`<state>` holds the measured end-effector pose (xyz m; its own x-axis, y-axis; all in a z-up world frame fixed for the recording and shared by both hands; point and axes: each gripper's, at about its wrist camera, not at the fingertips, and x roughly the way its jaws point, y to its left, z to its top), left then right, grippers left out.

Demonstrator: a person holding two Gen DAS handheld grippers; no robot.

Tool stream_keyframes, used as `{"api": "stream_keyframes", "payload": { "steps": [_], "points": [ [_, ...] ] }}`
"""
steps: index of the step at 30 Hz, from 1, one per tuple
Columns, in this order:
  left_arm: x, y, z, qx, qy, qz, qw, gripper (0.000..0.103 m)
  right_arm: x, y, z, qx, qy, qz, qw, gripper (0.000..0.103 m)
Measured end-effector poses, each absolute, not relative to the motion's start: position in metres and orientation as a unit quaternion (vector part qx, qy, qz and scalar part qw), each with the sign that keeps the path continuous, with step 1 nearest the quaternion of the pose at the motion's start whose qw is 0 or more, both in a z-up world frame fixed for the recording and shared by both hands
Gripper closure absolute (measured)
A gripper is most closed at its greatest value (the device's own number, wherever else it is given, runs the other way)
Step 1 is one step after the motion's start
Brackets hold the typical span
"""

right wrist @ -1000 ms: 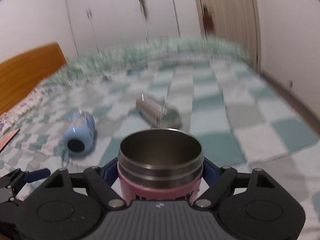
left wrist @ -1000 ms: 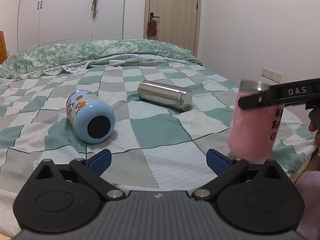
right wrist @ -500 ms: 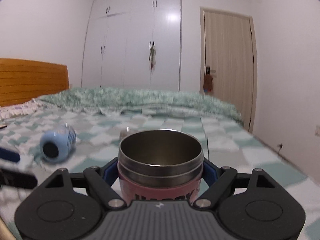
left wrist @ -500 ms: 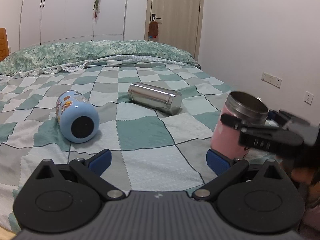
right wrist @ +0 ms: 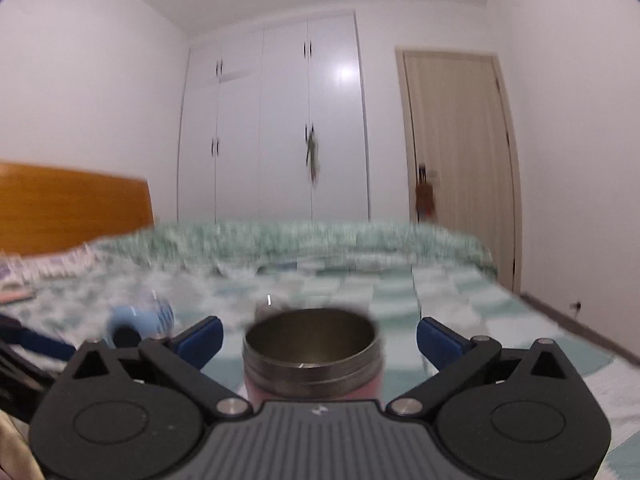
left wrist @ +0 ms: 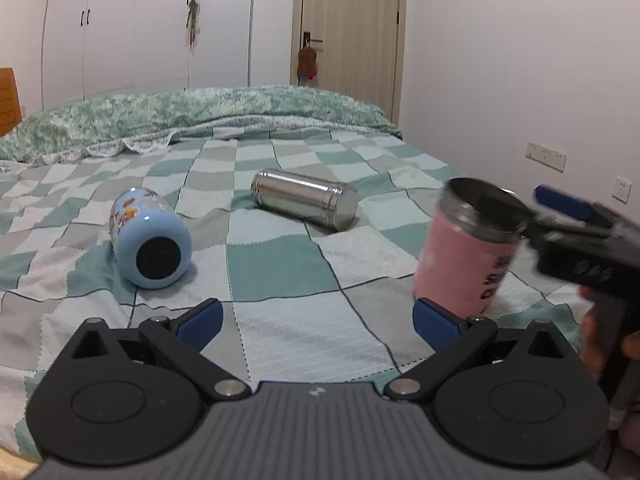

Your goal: Flip cup upright

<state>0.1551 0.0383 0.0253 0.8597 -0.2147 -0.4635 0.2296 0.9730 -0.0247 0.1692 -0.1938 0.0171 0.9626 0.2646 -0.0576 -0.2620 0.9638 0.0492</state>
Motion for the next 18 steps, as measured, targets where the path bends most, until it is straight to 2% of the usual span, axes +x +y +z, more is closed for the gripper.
{"api": "stream_keyframes", "payload": {
  "steps": [7, 18],
  "points": [
    [0.123, 0.034, 0.036, 0.012, 0.203, -0.111, 0.973, 0.000, 0.111, -0.205, 0.032, 0.008, 0.008, 0.130, 0.991, 0.000],
    [0.047, 0.030, 0.038, 0.008, 0.122, -0.083, 0.989, 0.000, 0.043, -0.210, 0.017, -0.026, 0.033, 0.125, 0.991, 0.000]
  ]
}}
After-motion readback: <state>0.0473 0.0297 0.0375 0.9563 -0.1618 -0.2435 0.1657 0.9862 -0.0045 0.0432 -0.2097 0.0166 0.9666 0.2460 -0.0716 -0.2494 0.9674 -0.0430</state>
